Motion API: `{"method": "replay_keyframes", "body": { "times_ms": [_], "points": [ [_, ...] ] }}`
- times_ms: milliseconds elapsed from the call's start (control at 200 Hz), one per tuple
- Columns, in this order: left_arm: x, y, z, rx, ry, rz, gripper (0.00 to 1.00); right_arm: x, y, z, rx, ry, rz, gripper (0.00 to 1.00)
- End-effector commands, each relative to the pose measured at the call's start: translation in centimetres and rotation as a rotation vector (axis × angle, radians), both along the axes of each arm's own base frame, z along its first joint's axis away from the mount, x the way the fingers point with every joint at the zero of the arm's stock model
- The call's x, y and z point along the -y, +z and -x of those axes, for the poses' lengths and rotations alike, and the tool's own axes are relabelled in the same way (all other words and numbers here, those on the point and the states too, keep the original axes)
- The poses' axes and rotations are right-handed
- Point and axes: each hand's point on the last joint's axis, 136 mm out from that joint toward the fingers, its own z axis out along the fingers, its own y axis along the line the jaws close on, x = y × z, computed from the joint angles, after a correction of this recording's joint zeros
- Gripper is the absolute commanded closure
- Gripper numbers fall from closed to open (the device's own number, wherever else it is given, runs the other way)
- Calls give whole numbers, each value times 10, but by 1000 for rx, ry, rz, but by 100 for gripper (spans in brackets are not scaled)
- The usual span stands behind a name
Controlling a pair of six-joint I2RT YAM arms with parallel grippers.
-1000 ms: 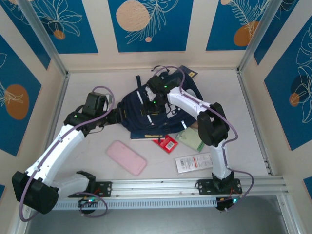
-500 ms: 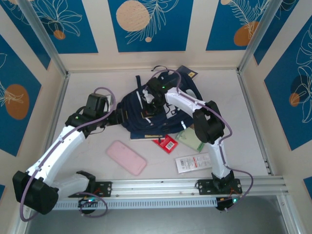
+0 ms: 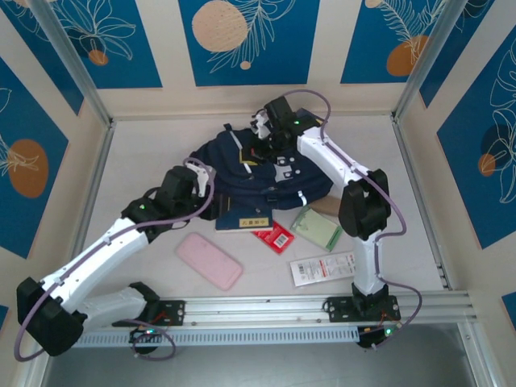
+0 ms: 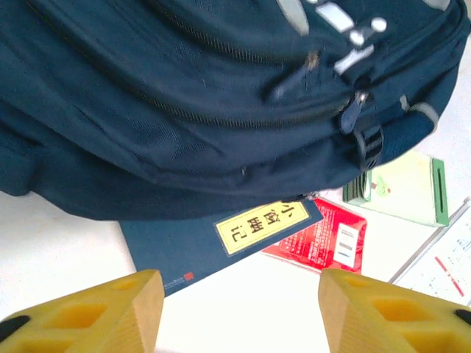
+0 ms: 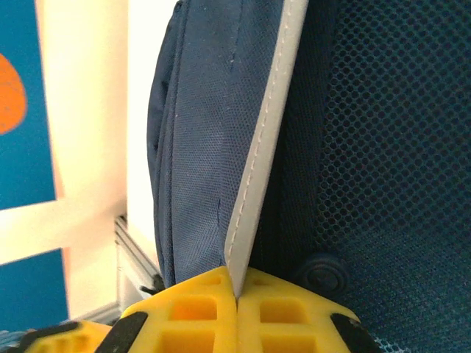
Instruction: Pack the student bag
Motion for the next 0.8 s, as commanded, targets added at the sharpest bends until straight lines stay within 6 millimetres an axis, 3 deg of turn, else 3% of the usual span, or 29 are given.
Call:
{"method": "replay_keyframes", "body": {
  "times_ms": [0, 260, 490, 655, 795],
  "points": [
    [14, -10, -1, 63, -35, -74, 46, -1, 62, 4, 13, -30, -143, 100],
    [56, -35, 3, 104, -93, -43, 43, 9, 75, -2, -58, -120, -194, 100],
    [83, -61, -4, 107, -63, -102, 31, 16, 79, -11, -118, -204, -219, 100],
    [87, -75, -18, 95, 27, -167, 22, 18, 79, -16, -173, -245, -251, 100],
    [89, -79, -33, 120, 96, -194, 22, 15, 81, -17, -199, -251, -279, 100]
  ]
}}
